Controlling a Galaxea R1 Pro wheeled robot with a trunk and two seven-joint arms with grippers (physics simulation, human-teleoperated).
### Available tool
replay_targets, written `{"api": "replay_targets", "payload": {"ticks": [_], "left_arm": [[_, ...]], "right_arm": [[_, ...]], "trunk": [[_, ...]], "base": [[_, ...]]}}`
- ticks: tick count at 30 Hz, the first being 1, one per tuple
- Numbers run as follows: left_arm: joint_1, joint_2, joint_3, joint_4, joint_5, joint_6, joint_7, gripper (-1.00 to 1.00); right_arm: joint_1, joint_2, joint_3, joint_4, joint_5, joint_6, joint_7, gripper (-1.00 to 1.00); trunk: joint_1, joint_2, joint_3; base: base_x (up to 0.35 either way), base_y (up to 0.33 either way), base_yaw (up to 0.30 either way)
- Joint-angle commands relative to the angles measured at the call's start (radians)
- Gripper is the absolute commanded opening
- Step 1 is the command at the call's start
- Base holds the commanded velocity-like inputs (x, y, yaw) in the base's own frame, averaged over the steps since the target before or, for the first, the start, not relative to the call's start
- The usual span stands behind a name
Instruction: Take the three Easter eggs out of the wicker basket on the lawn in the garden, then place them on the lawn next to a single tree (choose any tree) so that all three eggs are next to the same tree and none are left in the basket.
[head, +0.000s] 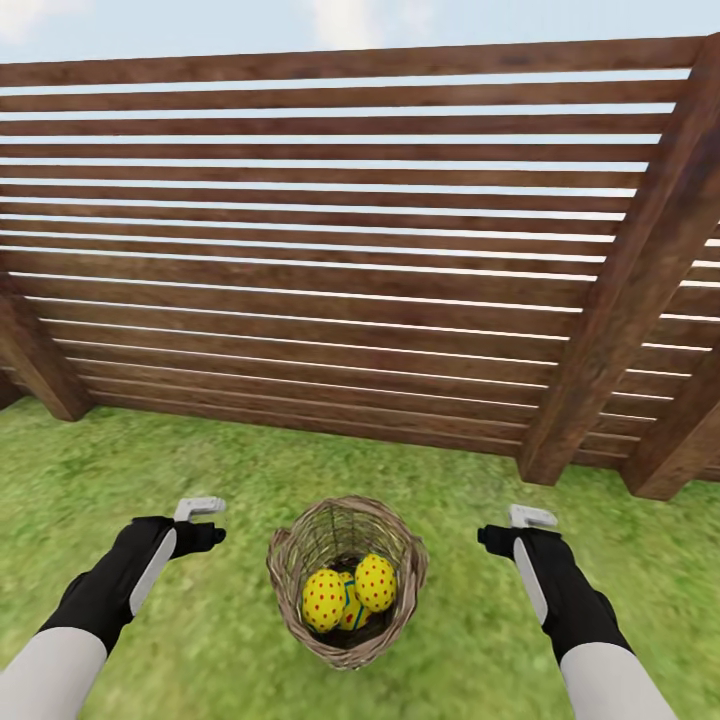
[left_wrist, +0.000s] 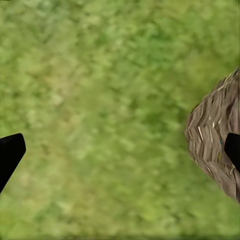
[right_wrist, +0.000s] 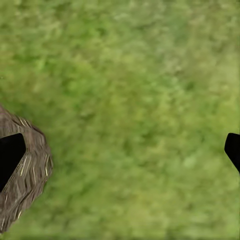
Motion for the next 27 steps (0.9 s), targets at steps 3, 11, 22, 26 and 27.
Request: {"api": "replay_targets", "payload": {"ticks": [3,11,22,26,27], "left_arm": [[0.0,-0.004,-0.014,0.001,0.007,0.004,0.001,1.0],[-0.002,-0.118,-0.016,0.008,0.007,0.029,0.004,1.0],[-0.12,-0.219,-0.016,0.036,0.008,0.107,0.081,1.0],[-0.154,-0.234,-0.017,0.128,0.006,0.097,0.1,1.0],[-0.164,-0.237,-0.016,0.155,0.006,0.095,0.102,1.0]], "right_arm": [[-0.001,0.0,-0.002,-0.002,-0.001,0.006,0.091,1.0],[-0.001,-0.003,-0.004,-0.027,0.003,0.097,0.184,1.0],[-0.001,-0.001,0.01,-0.256,-0.22,0.232,0.187,1.0],[-0.001,-0.002,0.047,-0.319,-0.234,0.238,0.187,1.0],[-0.001,-0.002,0.061,-0.327,-0.235,0.238,0.187,1.0]], "trunk": [[0.0,0.0,-0.001],[0.027,-0.049,-0.023],[0.069,-0.126,-0.057],[0.084,-0.154,-0.07],[0.088,-0.161,-0.073]], "base": [[0.001,0.004,0.0],[0.0,0.0,0.0],[0.0,0.0,0.0],[0.0,0.0,0.0],[0.0,0.0,0.0]]}}
